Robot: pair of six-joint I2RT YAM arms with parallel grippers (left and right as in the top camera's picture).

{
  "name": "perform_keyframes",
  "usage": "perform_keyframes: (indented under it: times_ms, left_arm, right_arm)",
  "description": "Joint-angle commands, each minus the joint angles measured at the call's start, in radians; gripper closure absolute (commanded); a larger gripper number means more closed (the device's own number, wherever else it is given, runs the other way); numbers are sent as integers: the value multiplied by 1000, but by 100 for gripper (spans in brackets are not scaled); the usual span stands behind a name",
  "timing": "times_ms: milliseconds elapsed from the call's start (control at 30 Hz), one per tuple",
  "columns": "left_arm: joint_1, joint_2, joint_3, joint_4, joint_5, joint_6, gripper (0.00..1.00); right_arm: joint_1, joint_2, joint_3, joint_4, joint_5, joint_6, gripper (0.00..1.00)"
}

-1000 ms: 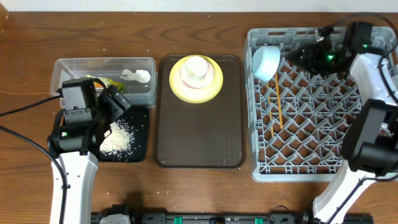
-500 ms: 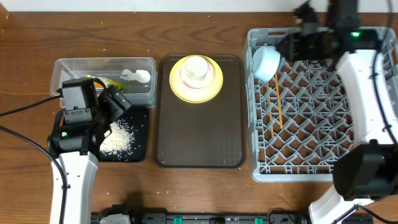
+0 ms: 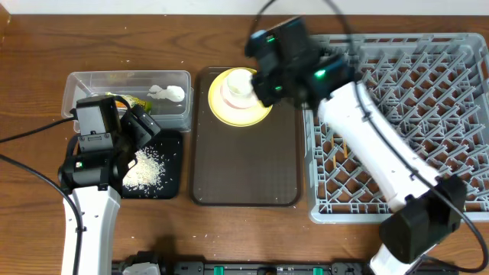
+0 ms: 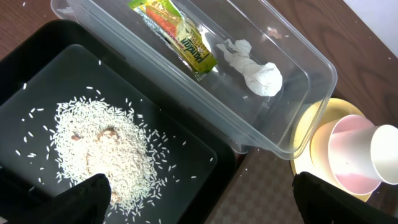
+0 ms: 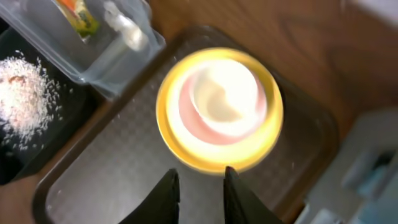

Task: Sort waste into correct bins and load items into the dishwasher rack
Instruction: 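Move the right gripper back over the stacked dishes on the brown tray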

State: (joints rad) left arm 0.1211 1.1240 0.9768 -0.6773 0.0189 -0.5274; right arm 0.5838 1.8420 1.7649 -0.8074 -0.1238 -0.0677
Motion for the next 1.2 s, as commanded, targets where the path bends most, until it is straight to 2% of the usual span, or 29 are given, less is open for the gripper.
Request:
perform_keyframes:
  times_ms: [0, 133, 533, 733, 1167]
  left_arm:
    - [3, 1, 11, -3, -12, -8, 4]
    - [3, 1, 11, -3, -12, -8, 4]
    - [3, 1, 11, -3, -12, -8, 4]
    - [3, 1, 11, -3, -12, -8, 4]
    - [3, 1, 11, -3, -12, -8, 4]
  right_arm:
    - [61, 23, 4, 41, 143, -54, 77]
    - [112, 60, 4, 57, 142, -53, 77]
    - [210, 262, 4, -39, 142, -65, 77]
    - [216, 341, 4, -27, 150, -80, 79]
    - [205, 405, 4, 24, 263, -95, 71]
